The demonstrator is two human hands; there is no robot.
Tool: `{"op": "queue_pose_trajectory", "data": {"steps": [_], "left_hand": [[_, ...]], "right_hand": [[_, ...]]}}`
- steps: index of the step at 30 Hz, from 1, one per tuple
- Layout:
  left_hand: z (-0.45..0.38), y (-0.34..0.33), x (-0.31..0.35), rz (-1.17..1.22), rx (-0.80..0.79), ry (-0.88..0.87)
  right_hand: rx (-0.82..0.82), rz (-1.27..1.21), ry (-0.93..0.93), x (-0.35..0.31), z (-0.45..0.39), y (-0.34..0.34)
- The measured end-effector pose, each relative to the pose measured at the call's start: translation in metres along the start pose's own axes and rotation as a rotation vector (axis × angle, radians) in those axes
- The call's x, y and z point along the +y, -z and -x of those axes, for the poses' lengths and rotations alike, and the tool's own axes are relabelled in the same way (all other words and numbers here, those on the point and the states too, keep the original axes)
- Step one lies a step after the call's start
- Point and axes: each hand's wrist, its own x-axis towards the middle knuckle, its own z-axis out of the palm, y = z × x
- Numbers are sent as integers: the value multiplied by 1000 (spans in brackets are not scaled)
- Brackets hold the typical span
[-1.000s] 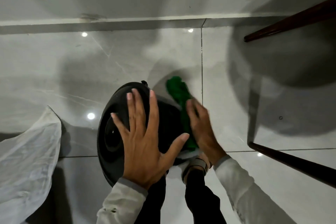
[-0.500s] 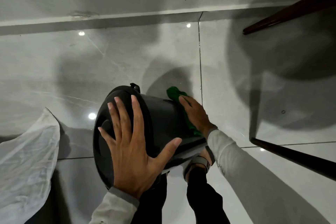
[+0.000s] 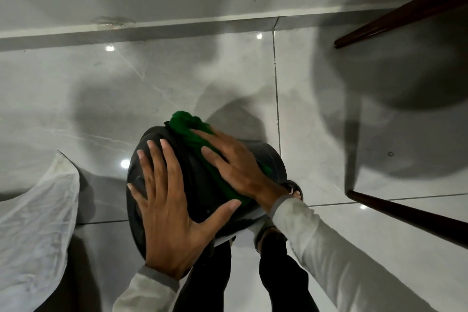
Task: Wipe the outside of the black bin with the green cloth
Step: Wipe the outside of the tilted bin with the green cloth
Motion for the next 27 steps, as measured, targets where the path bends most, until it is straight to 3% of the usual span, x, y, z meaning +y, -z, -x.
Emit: {"op": "queue_pose_trajectory", "data": {"steps": [2,8,10,12,19,22,27], "left_hand": [[2,3,-4,9,-10,-5],[6,-5,13,-54,-40,-64],[6,-7,15,-57,-40,-67],[6,-5,12,-41,-41,-58],[9,-1,2,-12,-23,-47],[11,-2,0,-34,-38,-58],[9,-4,5,-57,-26,-62]], "right_hand": [[4,48,-50,13,-7,2],[40,-10,-491,65,-12,30],[40,-52,-542,68,-7,33],[49,-80,-479,54,-4,27],[58,21,36,-21,16,-7],[27,131,70,-23,18,-8],[152,167,5,-13,16,-5]]}}
